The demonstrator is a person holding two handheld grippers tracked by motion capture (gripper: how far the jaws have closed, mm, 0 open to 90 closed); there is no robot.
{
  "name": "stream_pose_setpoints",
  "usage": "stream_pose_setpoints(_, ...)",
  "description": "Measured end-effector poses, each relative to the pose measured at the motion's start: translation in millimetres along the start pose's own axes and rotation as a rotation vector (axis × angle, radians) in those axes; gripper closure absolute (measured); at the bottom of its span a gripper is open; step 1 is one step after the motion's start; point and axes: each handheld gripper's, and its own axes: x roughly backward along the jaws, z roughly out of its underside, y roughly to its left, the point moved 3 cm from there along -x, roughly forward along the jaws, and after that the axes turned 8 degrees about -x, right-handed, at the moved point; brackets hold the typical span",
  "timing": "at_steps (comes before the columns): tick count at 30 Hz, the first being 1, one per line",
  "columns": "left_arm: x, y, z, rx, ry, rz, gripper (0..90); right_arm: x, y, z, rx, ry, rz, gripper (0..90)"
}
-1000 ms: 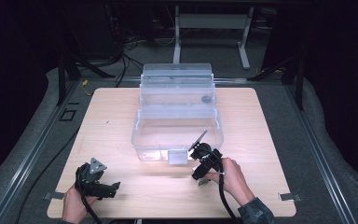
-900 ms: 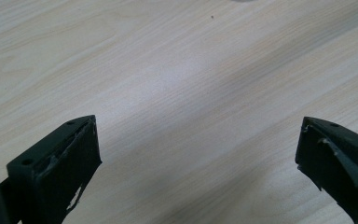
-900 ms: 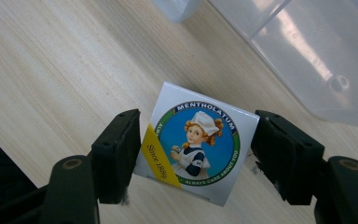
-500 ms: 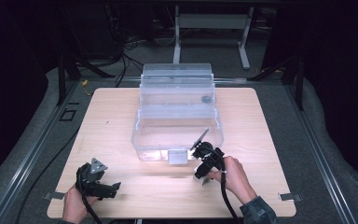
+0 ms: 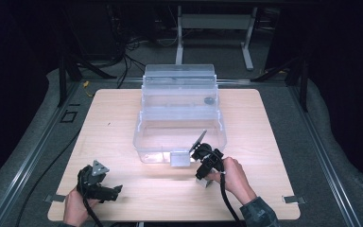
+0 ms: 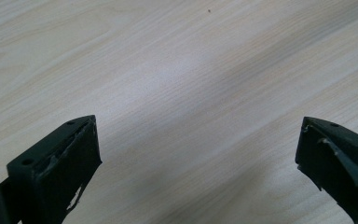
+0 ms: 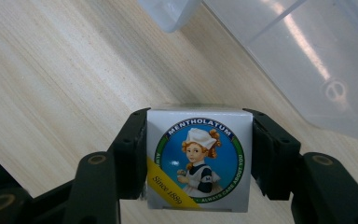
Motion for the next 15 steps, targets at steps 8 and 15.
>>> stream_pose_setpoints(8,-0.5,-0.8,0.2,-0.02,0.004,0.007,0.0,5.5,-2.0,1.7,0.016,-0.04,-0.025,45.8)
stream_pose_setpoints(15,-0.1,-1.3,-0.3,-0.023,0.002,0.01,0.0,14.5,-5.1,5.0,0.018,-0.052,-0.012,45.8)
